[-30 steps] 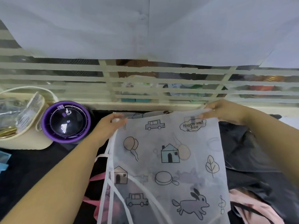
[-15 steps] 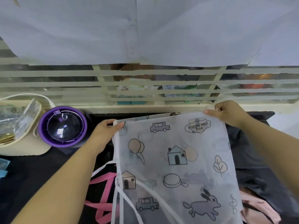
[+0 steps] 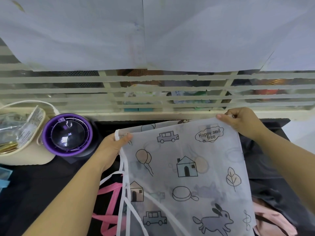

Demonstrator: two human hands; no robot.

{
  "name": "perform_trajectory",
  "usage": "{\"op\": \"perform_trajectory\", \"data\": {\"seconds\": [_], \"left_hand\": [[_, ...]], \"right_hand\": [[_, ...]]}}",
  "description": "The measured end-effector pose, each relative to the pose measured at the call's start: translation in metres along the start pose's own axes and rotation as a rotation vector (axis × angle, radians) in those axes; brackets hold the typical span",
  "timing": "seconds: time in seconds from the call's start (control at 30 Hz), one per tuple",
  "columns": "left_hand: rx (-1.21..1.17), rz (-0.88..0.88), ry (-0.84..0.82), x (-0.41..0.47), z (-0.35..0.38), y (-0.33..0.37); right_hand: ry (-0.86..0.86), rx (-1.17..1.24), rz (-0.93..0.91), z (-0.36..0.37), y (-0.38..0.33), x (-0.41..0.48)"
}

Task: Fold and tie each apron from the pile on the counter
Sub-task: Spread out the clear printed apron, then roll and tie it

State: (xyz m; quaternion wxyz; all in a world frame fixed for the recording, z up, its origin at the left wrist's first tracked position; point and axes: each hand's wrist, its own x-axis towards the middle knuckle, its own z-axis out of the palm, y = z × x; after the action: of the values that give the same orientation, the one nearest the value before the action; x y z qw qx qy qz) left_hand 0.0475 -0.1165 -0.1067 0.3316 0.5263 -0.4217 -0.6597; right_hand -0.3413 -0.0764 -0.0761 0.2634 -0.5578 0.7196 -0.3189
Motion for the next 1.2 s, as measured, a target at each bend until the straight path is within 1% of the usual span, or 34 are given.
{"op": "perform_trajectory", "data": {"seconds": [0.1, 0.17, 0.27, 0.43, 0.53, 0.6, 0.67, 0.73, 0.77, 0.8, 0.83, 0.87, 0.93, 1.0, 1.03, 1.07, 1.13, 1.2], "left_hand": [[0.104, -0.014, -0.103, -0.003, -0.005, 0.007], [0.211, -0.012, -0.096, -0.002, -0.007, 0.009], [0.288, 0.003, 0.018, 0.004, -0.011, 0.01], [0.275, 0.042, 0.214, 0.024, -0.007, 0.008], [0.258, 0.029, 0.291, 0.04, 0.0, 0.009], [0.287, 0.059, 0.361, 0.05, 0.002, 0.007], [0.402, 0.128, 0.472, 0.058, 0.007, 0.003], [0.436, 0.173, 0.561, 0.054, 0.021, 0.004], [0.458, 0.223, 0.581, 0.049, 0.028, 0.004], [0.528, 0.304, 0.585, 0.038, 0.038, 0.001], [0.632, 0.409, 0.558, 0.025, 0.048, -0.004], [0.758, 0.523, 0.478, 0.01, 0.06, -0.014], [0.949, 0.673, 0.2, -0.033, 0.085, -0.048], [1.117, 0.723, -0.07, -0.071, 0.105, -0.085], [1.202, 0.696, -0.163, -0.082, 0.111, -0.101], [1.288, 0.63, -0.225, -0.087, 0.114, -0.114], [1.44, 0.437, -0.291, -0.082, 0.11, -0.131], [1.57, 0.332, -0.321, -0.07, 0.101, -0.14]], "right_hand": [[-0.005, 0.07, 0.046, -0.004, 0.006, -0.003], [-0.004, 0.082, 0.063, -0.004, 0.008, -0.005], [-0.024, 0.074, 0.093, -0.004, 0.009, -0.005], [-0.05, 0.014, 0.116, -0.004, 0.011, 0.004], [-0.043, 0.002, 0.127, 0.0, 0.015, 0.013], [-0.039, -0.035, 0.13, 0.006, 0.019, 0.019], [0.003, -0.067, 0.14, 0.016, 0.018, 0.023], [0.098, -0.074, 0.158, 0.028, 0.011, 0.02], [0.163, -0.086, 0.138, 0.033, 0.005, 0.016], [0.208, -0.123, 0.089, 0.039, -0.001, 0.005], [0.233, -0.164, 0.015, 0.044, -0.01, -0.009], [0.23, -0.209, -0.074, 0.05, -0.017, -0.026], [0.182, -0.314, -0.246, 0.063, -0.025, -0.075], [0.139, -0.437, -0.389, 0.078, -0.02, -0.122], [0.113, -0.489, -0.412, 0.085, -0.013, -0.142], [0.065, -0.538, -0.397, 0.09, -0.004, -0.157], [-0.074, -0.661, -0.344, 0.097, 0.022, -0.181], [-0.185, -0.798, -0.299, 0.096, 0.055, -0.196]]}}
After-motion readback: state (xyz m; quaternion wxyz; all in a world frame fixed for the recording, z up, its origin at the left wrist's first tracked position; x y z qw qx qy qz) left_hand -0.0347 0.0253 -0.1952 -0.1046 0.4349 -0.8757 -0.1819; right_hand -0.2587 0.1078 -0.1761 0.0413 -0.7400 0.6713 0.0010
